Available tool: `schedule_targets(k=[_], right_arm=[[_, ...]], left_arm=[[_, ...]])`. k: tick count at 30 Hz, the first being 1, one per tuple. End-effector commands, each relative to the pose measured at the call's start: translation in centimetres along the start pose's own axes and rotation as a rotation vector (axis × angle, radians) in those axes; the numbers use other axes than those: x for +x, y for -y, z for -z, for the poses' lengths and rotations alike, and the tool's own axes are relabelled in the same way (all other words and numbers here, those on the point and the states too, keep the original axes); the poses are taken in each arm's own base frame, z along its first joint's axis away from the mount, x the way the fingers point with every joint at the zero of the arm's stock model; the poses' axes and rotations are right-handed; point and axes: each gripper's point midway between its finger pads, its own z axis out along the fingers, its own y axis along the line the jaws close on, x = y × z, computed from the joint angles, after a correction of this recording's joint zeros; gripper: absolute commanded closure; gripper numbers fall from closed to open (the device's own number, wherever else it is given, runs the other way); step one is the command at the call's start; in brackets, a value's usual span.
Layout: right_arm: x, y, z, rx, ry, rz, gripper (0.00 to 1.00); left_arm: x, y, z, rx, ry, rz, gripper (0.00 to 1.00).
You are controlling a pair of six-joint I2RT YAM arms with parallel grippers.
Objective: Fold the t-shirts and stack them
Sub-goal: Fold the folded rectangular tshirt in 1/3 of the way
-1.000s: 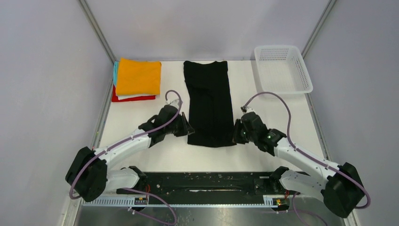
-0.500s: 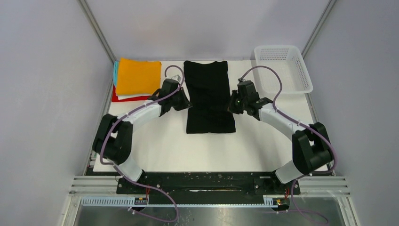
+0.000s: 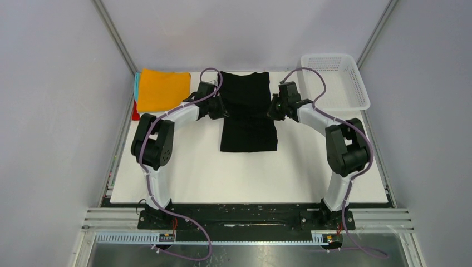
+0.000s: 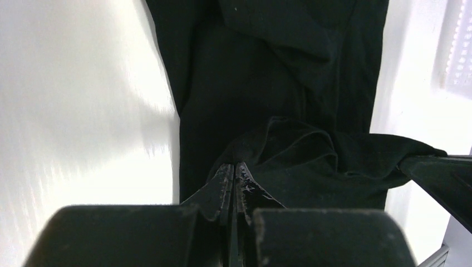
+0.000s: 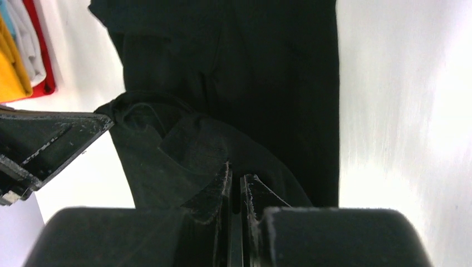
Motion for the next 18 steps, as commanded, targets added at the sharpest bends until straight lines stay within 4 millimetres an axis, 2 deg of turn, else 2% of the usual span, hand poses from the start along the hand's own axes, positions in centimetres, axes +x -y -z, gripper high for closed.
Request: schedule_targets(k=[1, 2, 3, 4, 5, 6, 7, 9, 11, 14, 17, 18], right_arm=[[-3.4, -0.8, -1.5, -0.042, 0.050, 0.002, 0.85], [-3.7, -0.6, -1.8, -0.043, 0.054, -0.007, 0.75], [-4.2, -0.9, -2.0, -0.056, 0.056, -0.014, 0.57], [-4.7, -1.2, -2.1, -0.077, 0.056, -0.015, 0.33], [-4.8, -1.6, -2.0, -0.097, 0.050, -0.013, 0.16], [-4.8, -1.7, -1.8, -0.112, 0.044, -0.008, 0.03], [-4.5, -1.7, -1.5, -0.117, 0.037, 0.002, 0.01], [-3.6, -1.4, -0.6, -0.120, 0.039, 0.009, 0.01], [-2.3, -0.5, 0.5, -0.109, 0.042, 0.008, 0.00], [0.3, 0.6, 2.7, -0.104, 0.028, 0.001, 0.01], [3.7, 2.3, 4.2, -0.085, -0.015, -0.037, 0.01], [4.3, 2.4, 4.6, -0.096, -0.008, -0.043, 0.00]], left_arm=[[-2.9, 0.9, -0.6, 0.031, 0.036, -0.003, 0.95], [-3.3, 0.8, -0.8, 0.027, 0.037, 0.002, 0.86], [-3.7, 0.8, -0.8, 0.028, 0.039, 0.005, 0.73], [-3.9, 1.0, -0.6, 0.033, 0.040, 0.007, 0.57], [-4.2, 1.4, -0.1, 0.044, 0.045, 0.005, 0.30], [-4.1, 1.4, 0.2, 0.048, 0.041, 0.005, 0.14], [-4.1, 1.9, 1.2, 0.063, 0.050, 0.002, 0.03], [-3.6, 2.2, 2.7, 0.084, 0.062, -0.003, 0.01], [-1.6, 1.7, 3.8, 0.094, 0.045, 0.010, 0.01], [1.9, 0.7, 5.3, 0.103, 0.003, 0.041, 0.01], [5.9, -0.3, 6.1, 0.092, -0.053, 0.083, 0.01], [7.0, -0.4, 6.4, 0.096, -0.072, 0.086, 0.01]])
